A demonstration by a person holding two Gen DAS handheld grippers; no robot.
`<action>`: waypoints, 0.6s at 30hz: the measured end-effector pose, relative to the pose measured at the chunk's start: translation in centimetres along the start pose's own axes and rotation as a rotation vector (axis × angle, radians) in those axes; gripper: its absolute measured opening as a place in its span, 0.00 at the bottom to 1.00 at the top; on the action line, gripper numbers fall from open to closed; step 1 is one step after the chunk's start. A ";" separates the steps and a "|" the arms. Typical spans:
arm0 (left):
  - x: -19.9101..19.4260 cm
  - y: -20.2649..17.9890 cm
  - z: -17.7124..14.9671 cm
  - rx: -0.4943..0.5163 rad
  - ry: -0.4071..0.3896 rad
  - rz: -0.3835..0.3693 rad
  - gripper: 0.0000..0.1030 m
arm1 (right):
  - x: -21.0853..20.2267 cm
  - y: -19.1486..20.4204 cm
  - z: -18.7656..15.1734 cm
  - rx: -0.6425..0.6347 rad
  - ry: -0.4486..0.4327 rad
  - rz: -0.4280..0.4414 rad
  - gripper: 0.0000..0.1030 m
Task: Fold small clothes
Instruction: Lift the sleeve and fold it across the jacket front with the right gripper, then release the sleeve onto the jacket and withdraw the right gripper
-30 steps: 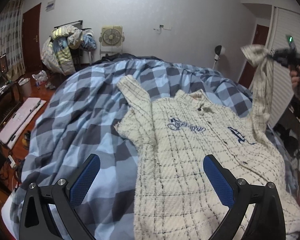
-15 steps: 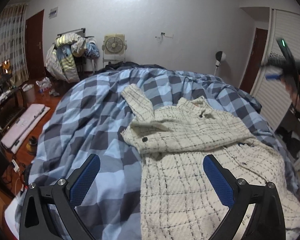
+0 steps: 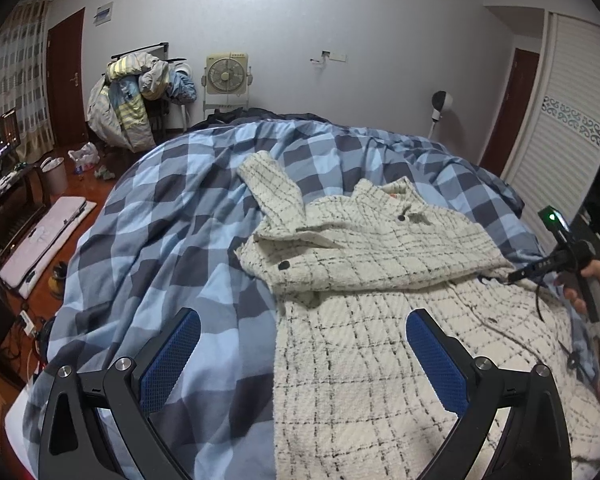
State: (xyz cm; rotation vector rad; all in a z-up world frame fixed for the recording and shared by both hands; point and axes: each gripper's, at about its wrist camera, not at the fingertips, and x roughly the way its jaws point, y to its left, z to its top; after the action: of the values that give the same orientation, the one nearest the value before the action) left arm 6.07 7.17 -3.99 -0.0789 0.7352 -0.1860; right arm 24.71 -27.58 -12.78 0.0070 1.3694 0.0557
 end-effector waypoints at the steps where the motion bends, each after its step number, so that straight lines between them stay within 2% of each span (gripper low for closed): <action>1: 0.0 -0.1 0.0 0.003 0.000 0.002 1.00 | 0.1 -0.3 -0.3 -0.004 0.024 0.038 0.88; 4: 0.2 -0.3 0.0 -0.003 0.005 -0.006 1.00 | -0.4 -1.2 -1.1 0.036 0.005 0.165 0.88; 5: 0.3 -0.4 0.0 -0.008 0.008 -0.014 1.00 | -0.5 -1.3 -1.2 0.043 -0.002 0.169 0.88; 7: 0.4 -0.7 0.1 -0.011 0.013 -0.022 1.00 | 0.0 -1.0 -1.3 0.036 0.003 0.116 0.88; 9: 0.4 -1.2 0.0 0.003 0.015 -0.021 1.00 | 0.7 -0.8 -1.6 0.036 0.017 0.064 0.74; 10: 0.5 -1.3 -0.1 0.014 0.017 -0.017 1.00 | 1.0 -0.7 -1.7 0.030 0.013 0.062 0.36; 11: 0.4 -1.5 -0.1 0.022 0.017 -0.013 1.00 | 1.0 -0.7 -1.7 0.021 0.015 0.076 0.16; 14: 0.2 -1.4 0.0 0.035 0.012 0.005 1.00 | -0.1 -1.5 -1.6 0.041 -0.023 0.092 0.11; 18: 0.2 -0.5 0.3 0.008 0.010 -0.001 1.00 | -2.4 -4.1 -2.8 0.100 -0.079 0.127 0.09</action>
State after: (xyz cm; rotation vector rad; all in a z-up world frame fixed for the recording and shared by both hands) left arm 6.35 6.64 -3.82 -0.0706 0.7447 -0.1907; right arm 21.68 -31.87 -11.13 0.1781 1.2902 0.0922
